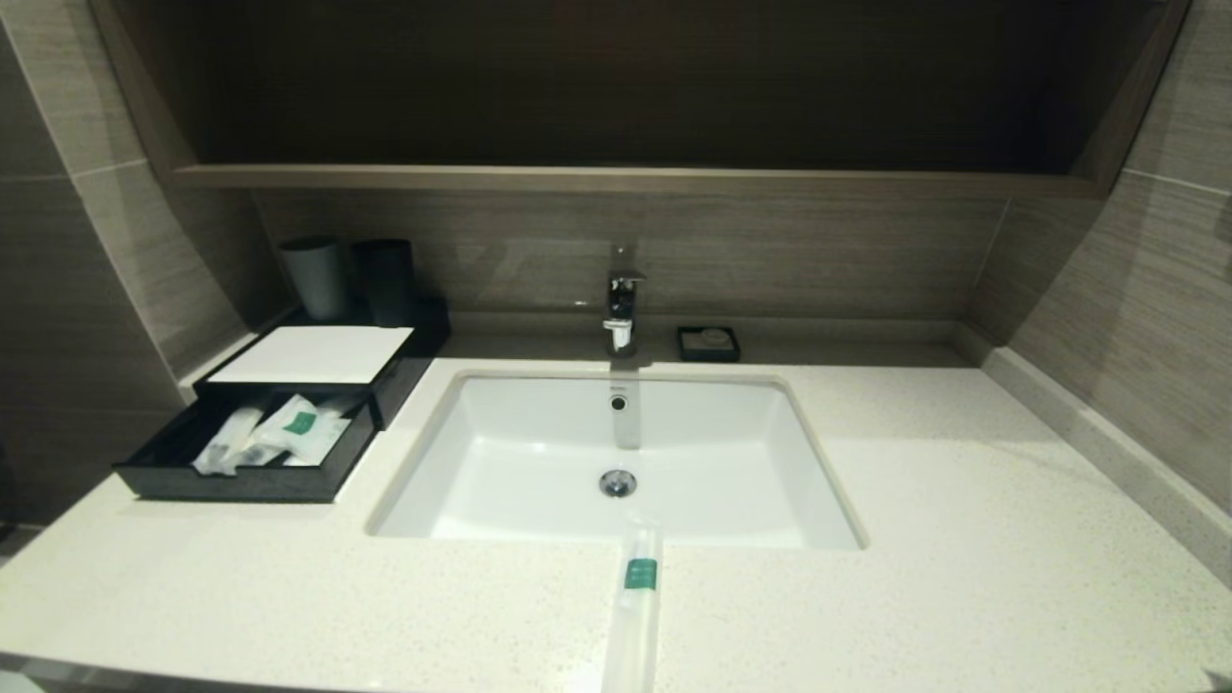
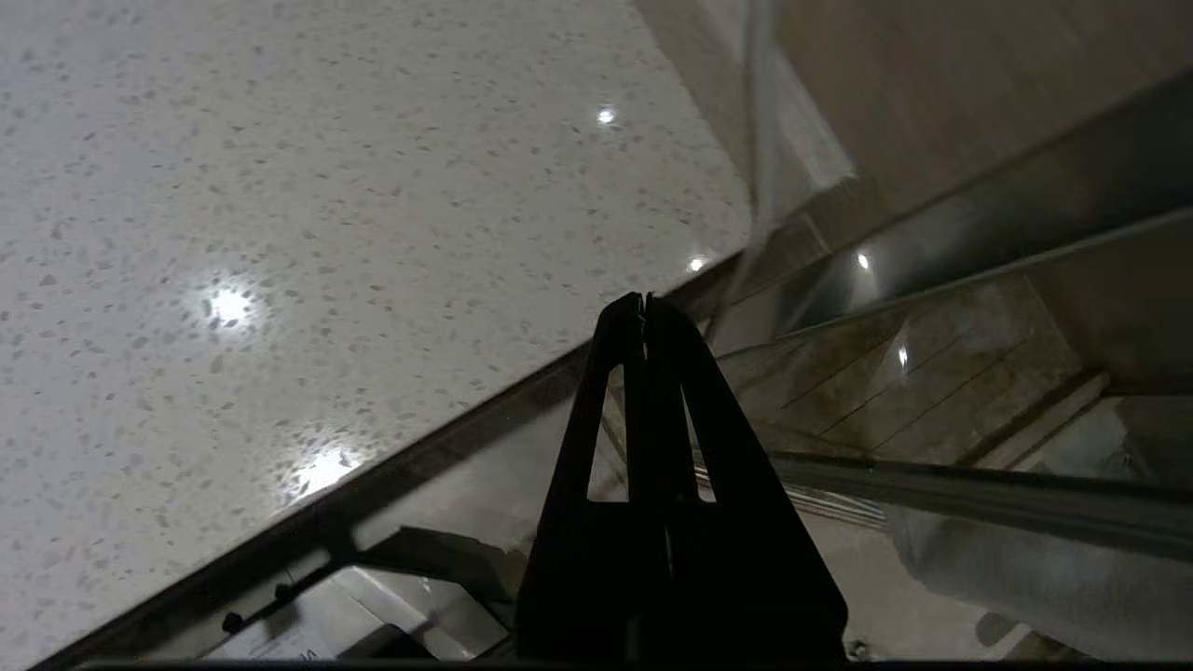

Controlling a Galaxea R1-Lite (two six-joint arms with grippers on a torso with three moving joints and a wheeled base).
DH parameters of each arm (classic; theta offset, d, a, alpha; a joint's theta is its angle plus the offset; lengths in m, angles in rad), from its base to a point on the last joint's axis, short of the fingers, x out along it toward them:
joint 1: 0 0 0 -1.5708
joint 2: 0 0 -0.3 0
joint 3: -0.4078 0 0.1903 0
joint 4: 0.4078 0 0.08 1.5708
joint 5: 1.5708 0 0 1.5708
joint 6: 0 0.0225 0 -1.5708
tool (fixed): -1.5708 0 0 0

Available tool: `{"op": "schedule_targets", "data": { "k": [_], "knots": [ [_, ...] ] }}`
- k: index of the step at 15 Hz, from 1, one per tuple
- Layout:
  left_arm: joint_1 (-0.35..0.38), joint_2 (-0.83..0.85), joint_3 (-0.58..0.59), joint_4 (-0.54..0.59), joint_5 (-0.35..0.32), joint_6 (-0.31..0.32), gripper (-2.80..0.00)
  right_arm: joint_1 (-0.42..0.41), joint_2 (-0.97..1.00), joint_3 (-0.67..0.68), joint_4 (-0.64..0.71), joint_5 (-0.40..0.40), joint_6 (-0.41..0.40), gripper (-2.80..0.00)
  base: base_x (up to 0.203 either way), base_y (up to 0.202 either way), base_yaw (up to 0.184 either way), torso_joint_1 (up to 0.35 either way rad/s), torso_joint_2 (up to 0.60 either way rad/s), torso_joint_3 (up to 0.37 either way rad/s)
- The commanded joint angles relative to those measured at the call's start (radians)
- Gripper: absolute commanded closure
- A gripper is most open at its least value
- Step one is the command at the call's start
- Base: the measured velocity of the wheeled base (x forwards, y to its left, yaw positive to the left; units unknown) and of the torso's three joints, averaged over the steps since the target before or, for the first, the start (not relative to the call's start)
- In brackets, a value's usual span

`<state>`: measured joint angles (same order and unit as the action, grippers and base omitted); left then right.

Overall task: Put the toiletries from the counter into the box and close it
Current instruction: Pick up the bathroom toiletry

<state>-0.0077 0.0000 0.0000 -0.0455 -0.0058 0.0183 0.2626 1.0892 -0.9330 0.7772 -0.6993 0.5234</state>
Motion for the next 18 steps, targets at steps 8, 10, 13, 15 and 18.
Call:
{"op": "schedule_targets", "data": {
  "k": [8,10,13,15,18],
  "knots": [
    [0.000,0.002,0.020,0.000,0.000,0.000,0.00,-0.264,-0.521,0.189,-0.005,-0.007,-0.005,0.00,0.000,0.000,0.000,0.000,0.00,0.000],
    [0.000,0.000,0.020,0.000,0.000,0.000,0.00,-0.301,-0.592,0.209,-0.026,-0.005,-0.018,0.00,0.000,0.000,0.000,0.000,0.00,0.000],
    [0.000,0.001,0.020,0.000,0.000,0.000,0.00,-0.312,-0.716,0.213,-0.031,0.003,-0.079,0.00,0.000,0.000,0.000,0.000,0.00,0.000],
    [0.000,0.002,0.020,0.000,0.000,0.000,0.00,-0.307,-0.826,0.214,-0.033,0.040,-0.173,0.00,0.000,0.000,0.000,0.000,0.00,0.000],
    [0.000,0.000,0.020,0.000,0.000,0.000,0.00,-0.284,-0.883,0.195,-0.078,0.069,-0.297,0.00,0.000,0.000,0.000,0.000,0.00,0.000]
  ]
}}
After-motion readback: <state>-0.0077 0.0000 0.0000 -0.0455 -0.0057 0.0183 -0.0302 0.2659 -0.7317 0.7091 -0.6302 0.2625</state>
